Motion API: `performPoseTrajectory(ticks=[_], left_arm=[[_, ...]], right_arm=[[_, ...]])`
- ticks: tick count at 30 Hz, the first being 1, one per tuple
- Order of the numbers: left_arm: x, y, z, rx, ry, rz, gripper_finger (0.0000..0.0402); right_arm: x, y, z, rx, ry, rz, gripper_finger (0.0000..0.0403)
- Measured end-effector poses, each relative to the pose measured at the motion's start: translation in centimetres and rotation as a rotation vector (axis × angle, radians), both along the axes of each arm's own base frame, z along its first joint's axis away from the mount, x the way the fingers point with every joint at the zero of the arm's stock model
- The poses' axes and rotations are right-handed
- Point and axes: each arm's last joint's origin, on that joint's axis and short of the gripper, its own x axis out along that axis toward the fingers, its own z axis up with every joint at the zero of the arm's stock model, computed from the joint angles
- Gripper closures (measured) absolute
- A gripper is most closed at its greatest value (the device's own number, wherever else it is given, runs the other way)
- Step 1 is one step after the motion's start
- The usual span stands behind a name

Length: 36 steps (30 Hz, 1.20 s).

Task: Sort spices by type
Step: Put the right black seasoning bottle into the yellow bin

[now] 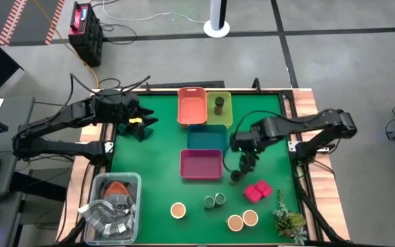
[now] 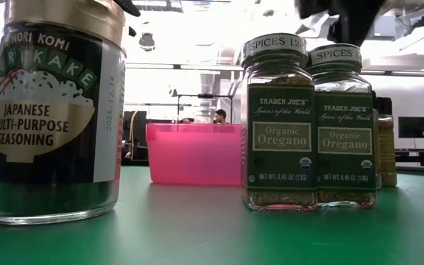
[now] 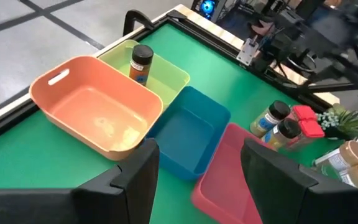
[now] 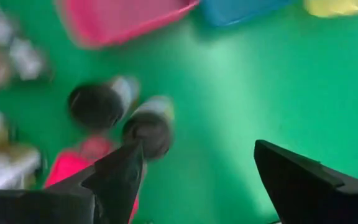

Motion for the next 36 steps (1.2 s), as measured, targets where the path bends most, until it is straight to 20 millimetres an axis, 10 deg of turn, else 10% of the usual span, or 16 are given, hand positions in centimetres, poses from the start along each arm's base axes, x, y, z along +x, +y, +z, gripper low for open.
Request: performPoseTrajectory(ticks=[7, 19, 36], left_arm=[[-0.1, 0.0, -0.2, -0.009, 0.021, -0.001, 0.0185], [-0.1, 0.0, -0.2, -0.012, 0.019, 0.0, 0.0185], [-0.2, 0.0, -0.4, -0.013, 0.039, -0.001, 0.0185]], right_arm=[[-0.6, 3.1, -1.2, -0.027, 0.029, 0.309, 0.0051], [-0.2, 3.3, -2.1, -0.034, 0.045, 0.387, 0.0007], [0.8, 3.6, -8.4, -0.011, 0.089, 0.394, 0.001]])
